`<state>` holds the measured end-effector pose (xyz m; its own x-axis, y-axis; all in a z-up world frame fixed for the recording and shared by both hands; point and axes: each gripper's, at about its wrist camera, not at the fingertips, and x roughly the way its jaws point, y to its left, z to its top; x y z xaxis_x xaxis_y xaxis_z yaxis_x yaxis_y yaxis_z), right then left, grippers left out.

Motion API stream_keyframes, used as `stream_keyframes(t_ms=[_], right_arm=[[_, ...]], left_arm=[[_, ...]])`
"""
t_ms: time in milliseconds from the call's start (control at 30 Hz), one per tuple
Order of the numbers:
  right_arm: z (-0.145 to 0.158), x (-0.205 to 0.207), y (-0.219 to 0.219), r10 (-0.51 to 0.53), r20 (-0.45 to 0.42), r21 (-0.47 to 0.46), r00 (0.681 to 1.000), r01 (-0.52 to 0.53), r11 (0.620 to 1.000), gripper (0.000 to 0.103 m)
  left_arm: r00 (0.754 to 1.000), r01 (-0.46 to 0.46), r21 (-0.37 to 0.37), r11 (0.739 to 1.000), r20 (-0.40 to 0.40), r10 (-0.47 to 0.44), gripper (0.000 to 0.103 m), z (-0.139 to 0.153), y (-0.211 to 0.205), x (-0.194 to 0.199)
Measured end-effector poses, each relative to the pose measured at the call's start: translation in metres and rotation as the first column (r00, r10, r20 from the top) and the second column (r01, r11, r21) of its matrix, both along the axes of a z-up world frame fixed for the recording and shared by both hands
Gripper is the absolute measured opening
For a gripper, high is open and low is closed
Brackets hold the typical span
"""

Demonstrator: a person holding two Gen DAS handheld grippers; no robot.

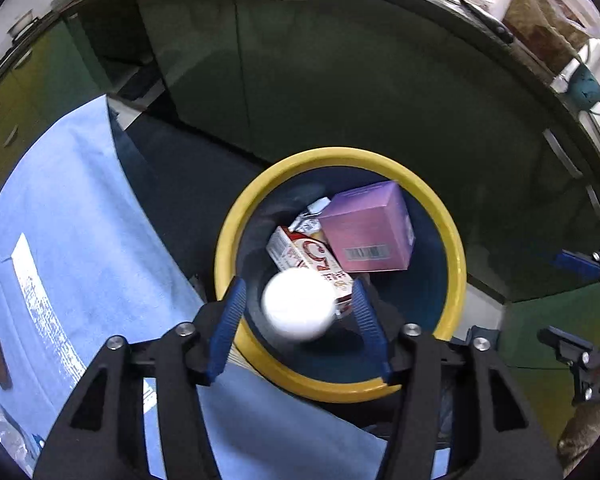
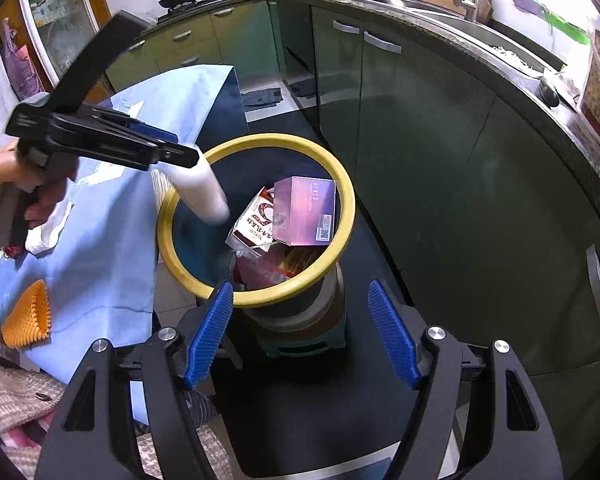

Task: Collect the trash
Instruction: 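Carry the white-lidded cup over the yellow bin and release it, then grasp the Nongfu Spring water bottle with the right gripper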

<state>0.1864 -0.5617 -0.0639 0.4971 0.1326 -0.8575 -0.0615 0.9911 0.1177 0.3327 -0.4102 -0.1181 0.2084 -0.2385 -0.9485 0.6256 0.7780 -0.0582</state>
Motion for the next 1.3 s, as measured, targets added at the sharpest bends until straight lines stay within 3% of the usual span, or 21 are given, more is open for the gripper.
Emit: stream_keyframes(t_ms=[100,233,400,533,667,800,933,1000,1100,1300], right_arm=[[0.004,0.001,0.007,0.013,0.004,-0.005,1.0,-0.013,1.0,0.071],[0.011,0.01,0.023,0.04,0.016,-0.009,0.999,-0.04,0.999,0.071],[0.028,0.028,0.063,0.12,0.025,-0.022,0.992,-0.12,0.993,0.071],[0.054,0.051,0.122,0.243,0.031,-0.01,0.97,-0.242,0.97,0.071],[0.08,0.082,0.216,0.424,0.03,0.013,0.905,-0.425,0.905,0.078],[0.092,0.116,0.332,0.589,0.024,0.045,0.808,-0.589,0.807,0.079],[0.085,0.154,0.44,0.684,-0.035,0.1,0.728,-0.679,0.728,0.083],[0.078,0.174,0.493,0.706,-0.076,0.106,0.704,-0.698,0.708,0.083],[0.064,0.198,0.555,0.726,-0.129,0.038,0.675,-0.728,0.684,0.083],[0.02,0.239,0.624,0.689,-0.327,-0.041,0.647,-0.738,0.674,0.086]], left_arm=[[1.0,-0.005,-0.017,1.0,0.021,0.006,0.062,0.018,0.012,-0.006],[0.998,-0.019,-0.093,0.995,0.055,0.024,0.073,0.066,0.044,-0.021],[0.984,-0.081,-0.239,0.968,0.136,0.116,0.087,0.138,0.132,-0.054],[0.945,-0.206,-0.335,0.919,0.176,0.276,0.092,0.171,0.238,-0.078],[0.879,-0.356,-0.371,0.857,0.178,0.442,0.093,0.171,0.344,-0.108],[0.799,-0.49,-0.369,0.79,0.172,0.576,0.093,0.152,0.433,-0.149],[0.741,-0.578,-0.336,0.743,0.163,0.651,0.093,0.125,0.492,-0.187],[0.73,-0.598,-0.306,0.741,0.173,0.661,0.093,0.115,0.503,-0.203],[0.73,-0.605,-0.284,0.743,0.174,0.661,0.093,0.104,0.519,-0.218],[0.737,-0.6,-0.303,0.74,0.149,0.659,0.093,0.093,0.536,-0.229]])
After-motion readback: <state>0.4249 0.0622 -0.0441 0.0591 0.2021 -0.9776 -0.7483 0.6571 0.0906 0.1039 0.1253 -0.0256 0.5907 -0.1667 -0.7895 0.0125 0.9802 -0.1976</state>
